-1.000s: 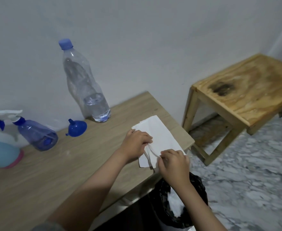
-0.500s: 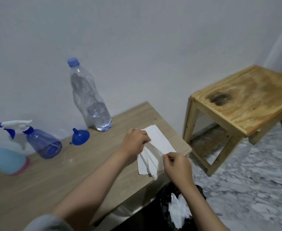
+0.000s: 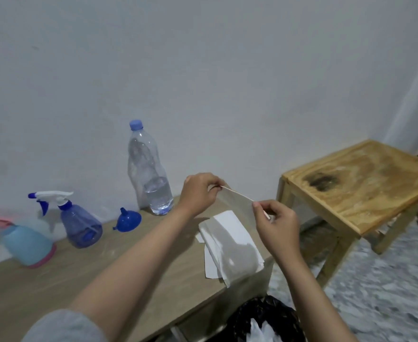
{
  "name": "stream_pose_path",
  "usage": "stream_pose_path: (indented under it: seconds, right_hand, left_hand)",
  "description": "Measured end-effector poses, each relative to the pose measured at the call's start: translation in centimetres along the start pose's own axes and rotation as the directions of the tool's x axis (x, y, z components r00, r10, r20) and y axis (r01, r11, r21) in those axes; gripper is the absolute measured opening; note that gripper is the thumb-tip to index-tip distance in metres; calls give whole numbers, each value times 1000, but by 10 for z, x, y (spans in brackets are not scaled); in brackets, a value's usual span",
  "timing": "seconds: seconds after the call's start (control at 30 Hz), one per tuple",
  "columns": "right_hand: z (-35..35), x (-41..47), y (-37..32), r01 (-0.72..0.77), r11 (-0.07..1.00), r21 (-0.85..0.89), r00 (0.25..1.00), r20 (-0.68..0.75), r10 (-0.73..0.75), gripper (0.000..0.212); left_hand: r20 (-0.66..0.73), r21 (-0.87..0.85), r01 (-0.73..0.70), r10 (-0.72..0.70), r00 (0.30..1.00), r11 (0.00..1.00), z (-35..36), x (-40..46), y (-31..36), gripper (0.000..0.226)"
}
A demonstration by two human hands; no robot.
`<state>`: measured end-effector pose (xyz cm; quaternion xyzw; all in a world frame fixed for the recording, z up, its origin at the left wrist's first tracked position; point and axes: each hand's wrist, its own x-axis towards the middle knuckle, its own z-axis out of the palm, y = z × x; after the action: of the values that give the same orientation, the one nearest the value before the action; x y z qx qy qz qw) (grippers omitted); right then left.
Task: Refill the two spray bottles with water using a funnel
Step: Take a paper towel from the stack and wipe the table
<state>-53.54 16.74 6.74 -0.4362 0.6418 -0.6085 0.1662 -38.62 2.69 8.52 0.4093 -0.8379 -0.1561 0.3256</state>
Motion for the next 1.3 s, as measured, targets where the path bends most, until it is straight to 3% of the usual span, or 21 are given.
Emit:
stream_pose_path:
  seconds: [0.33,0.5,0.6,0.77,1.0,1.17,1.3]
  right_hand:
    - [75,-72,-35,13,989,148,969,242,-48,14]
    - [151,-152,-54,111,963,245,911,363,-197,17]
    - [203,-208,-64,191,952,241,862,423,-280,8]
    - [289,-301,-82,207,960,187,816,508,-275,10]
    - [386,-410,-99,391,916,90,647,681,-344,47]
    - [420,-471,-101,479,878,12,475,837,-271,37]
    - [436,-495,-105,628,778,-9,273,939,-210,29]
  left_hand:
    - [-72,73,224,-219,973,972,-89,-75,-62,18]
    - [-86,83,344,-337,937,935,-163,-161,-120,20]
    - [-98,116,396,-386,917,911,-217,-227,-160,19]
    - [-89,276,398,-389,917,875,-307,-346,-224,18]
    - [-139,462,391,-371,918,796,-380,-478,-305,24]
    - [-56,493,453,-493,868,743,-393,-543,-347,27]
    - [68,529,482,-601,796,699,-394,-582,-363,35]
